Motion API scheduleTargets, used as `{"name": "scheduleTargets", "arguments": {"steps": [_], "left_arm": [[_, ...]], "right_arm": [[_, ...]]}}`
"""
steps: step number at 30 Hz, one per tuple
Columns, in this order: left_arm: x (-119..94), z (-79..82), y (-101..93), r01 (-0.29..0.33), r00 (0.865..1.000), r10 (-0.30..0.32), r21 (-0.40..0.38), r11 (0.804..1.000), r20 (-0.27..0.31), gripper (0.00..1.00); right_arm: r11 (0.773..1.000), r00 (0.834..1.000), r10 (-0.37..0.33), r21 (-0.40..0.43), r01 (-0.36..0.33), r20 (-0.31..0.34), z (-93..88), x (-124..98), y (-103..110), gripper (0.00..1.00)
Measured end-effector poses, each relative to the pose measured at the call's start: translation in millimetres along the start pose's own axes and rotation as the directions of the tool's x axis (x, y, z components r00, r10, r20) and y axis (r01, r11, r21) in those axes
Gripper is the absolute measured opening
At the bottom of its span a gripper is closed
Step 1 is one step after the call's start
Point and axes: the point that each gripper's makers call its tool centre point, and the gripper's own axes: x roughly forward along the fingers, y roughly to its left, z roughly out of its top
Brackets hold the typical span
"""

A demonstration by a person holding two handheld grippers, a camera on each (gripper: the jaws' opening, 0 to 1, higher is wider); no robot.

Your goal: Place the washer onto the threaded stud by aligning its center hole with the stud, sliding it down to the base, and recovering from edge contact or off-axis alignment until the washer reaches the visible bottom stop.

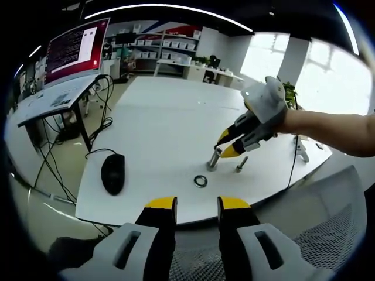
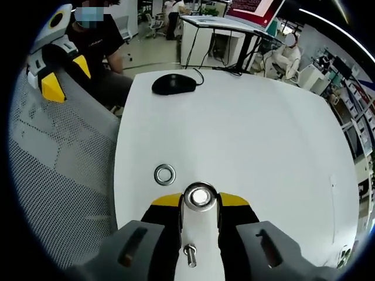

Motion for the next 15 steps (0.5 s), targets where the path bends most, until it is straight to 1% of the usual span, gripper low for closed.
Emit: {"name": "scheduleTargets", "arguments": {"steps": [3, 7, 10, 15], "left_arm": [[-0.3, 0.2, -0.6, -0.001, 1.0, 0.001, 0.0, 1.0, 0.001, 0.26], [-0.4, 0.3, -1.2, -0.002, 1.0, 0.002, -0.001, 1.0, 0.001, 0.26], [-0.3, 0.3, -1.1, -0.002, 1.0, 0.002, -0.002, 1.0, 0.001, 0.26], [0.1, 0.5, -0.6, -0.004, 1.0, 0.004, -0.003, 1.0, 0.002, 0.26]], "right_arm": [[1.0, 1.0, 0.002, -0.01, -0.002, -0.014, -0.5, 1.8, 3.1, 0.23], [1.0, 1.0, 0.01, -0.016, -0.01, -0.025, -2.9, 7.1, 1.1, 0.23], [0.999, 0.999, 0.014, -0.044, -0.016, -0.049, -6.8, 11.1, 4.6, 0.23], [0.999, 0.996, 0.027, -0.044, -0.03, -0.08, -11.8, 19.8, 5.7, 0.23]]}}
